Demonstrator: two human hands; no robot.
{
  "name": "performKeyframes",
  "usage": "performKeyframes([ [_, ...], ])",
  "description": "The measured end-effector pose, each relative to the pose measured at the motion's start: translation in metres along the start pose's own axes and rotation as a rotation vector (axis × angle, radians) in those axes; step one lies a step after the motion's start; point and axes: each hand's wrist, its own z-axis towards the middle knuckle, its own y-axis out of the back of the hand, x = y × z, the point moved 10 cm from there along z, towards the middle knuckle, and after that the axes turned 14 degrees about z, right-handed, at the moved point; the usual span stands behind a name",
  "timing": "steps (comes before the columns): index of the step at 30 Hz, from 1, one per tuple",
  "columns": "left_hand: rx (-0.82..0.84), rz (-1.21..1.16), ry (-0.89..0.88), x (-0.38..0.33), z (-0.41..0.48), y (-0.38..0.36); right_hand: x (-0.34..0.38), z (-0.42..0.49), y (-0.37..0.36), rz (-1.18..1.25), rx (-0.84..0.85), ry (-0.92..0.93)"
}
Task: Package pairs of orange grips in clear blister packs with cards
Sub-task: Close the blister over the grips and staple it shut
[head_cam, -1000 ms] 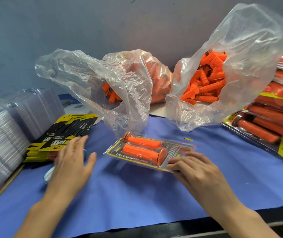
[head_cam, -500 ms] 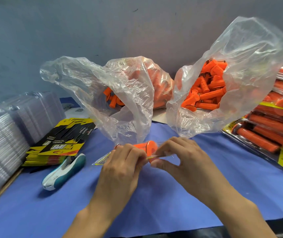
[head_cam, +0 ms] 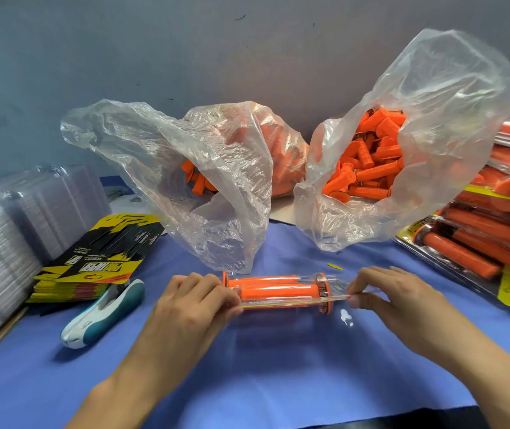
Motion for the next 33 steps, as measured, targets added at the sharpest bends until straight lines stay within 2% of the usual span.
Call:
performKeyframes([
  [3,0.02,-0.069,0.007,-0.01,0.0,-0.006,0.0,-0.003,0.0,-0.121,-0.003,-0.008],
  [6,0.027,-0.115,0.016,-0.022,0.0,-0.005,0.047,-0.008,-0.01,-0.113,-0.084,0.218],
  [8,0.016,-0.15,0.032,-0.029,0.003,-0.002,0.076,-0.008,-0.033,-0.171,-0.028,0.344],
  [10,0.005,-0.188,0.06,-0.032,0.007,0.002,0.092,-0.008,-0.052,-0.248,-0.013,0.427],
  [12,-0.016,-0.231,0.092,-0.029,0.01,0.007,0.1,-0.008,-0.048,-0.263,-0.088,0.473],
  [15,-0.024,-0.307,0.094,-0.017,0.01,0.009,0.096,-0.008,-0.036,-0.157,-0.133,0.439],
  [18,0.061,-0.395,0.062,-0.016,0.009,-0.001,0.087,-0.007,-0.032,-0.109,-0.125,0.41],
  [22,0.12,-0.55,0.134,-0.019,0.009,-0.004,0.084,-0.009,-0.032,-0.098,-0.134,0.426],
  [26,0.057,-0.589,0.083,-0.032,0.008,0.012,0.098,-0.017,-0.037,-0.009,-0.155,0.498],
  [29,0.004,-0.662,0.117,-0.03,0.008,0.021,0.1,-0.02,-0.033,0.143,-0.184,0.512],
  [33,0.058,-0.669,0.084,-0.03,0.007,0.015,0.095,-0.018,-0.031,0.216,-0.183,0.485],
])
